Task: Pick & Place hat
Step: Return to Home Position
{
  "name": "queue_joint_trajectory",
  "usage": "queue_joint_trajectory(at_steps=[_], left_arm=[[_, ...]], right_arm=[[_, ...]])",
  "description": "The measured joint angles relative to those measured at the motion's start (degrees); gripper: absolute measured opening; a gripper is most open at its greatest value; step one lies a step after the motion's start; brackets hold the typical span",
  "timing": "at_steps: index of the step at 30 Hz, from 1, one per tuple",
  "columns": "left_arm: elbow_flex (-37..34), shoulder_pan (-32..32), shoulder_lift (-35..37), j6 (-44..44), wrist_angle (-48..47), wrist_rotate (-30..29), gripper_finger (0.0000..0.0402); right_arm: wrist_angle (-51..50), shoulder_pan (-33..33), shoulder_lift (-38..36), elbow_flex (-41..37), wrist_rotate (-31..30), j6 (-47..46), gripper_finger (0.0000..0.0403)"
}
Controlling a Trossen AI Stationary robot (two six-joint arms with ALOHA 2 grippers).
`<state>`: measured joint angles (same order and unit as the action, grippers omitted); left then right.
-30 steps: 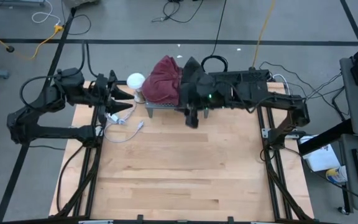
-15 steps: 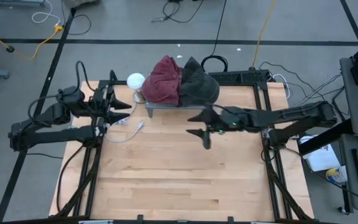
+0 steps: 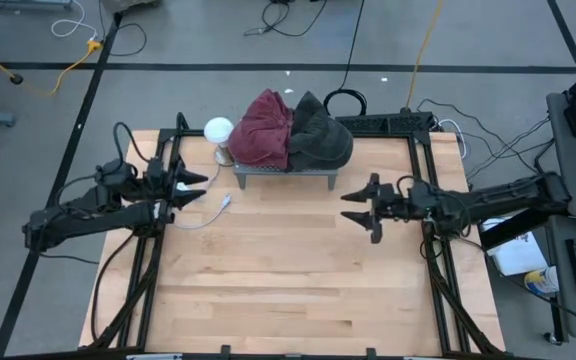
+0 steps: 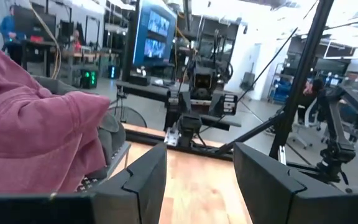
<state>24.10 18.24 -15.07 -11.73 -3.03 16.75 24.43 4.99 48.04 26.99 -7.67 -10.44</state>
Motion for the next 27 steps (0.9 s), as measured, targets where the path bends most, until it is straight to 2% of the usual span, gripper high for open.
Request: queue_joint_trajectory(at_steps=[3,6,13,20,27], left_arm=[[-3.11,0.00,1.69,0.03,2.11,-0.53,0.0186],[-6.18,0.00,2.85,-0.39,4.15,-2.06,0.0186],[-12.16,0.00,3.25,-1.83,11.42,-4.37,0.0187],[-17.38,0.00,3.23,-2.95,19.07,-4.37,0.0187],[-18.57,0.00,3.20,-2.51,19.58,-6.59,0.0187]], right_arm=[[1.13,0.00,-3.74,-4.86,-0.26,-1.07,0.0210],[2.40,0.00,-6.38,-9.27,-3.00,-3.17,0.0210],[11.04,0.00,-9.57,-18.39,-4.24,-5.16,0.0210],[11.60,0.00,-12.72,-22.00,-4.25,-4.10,0.0210],[8.01,-0.60,-19.16,-23.68,-4.25,-1.92,0.0210]])
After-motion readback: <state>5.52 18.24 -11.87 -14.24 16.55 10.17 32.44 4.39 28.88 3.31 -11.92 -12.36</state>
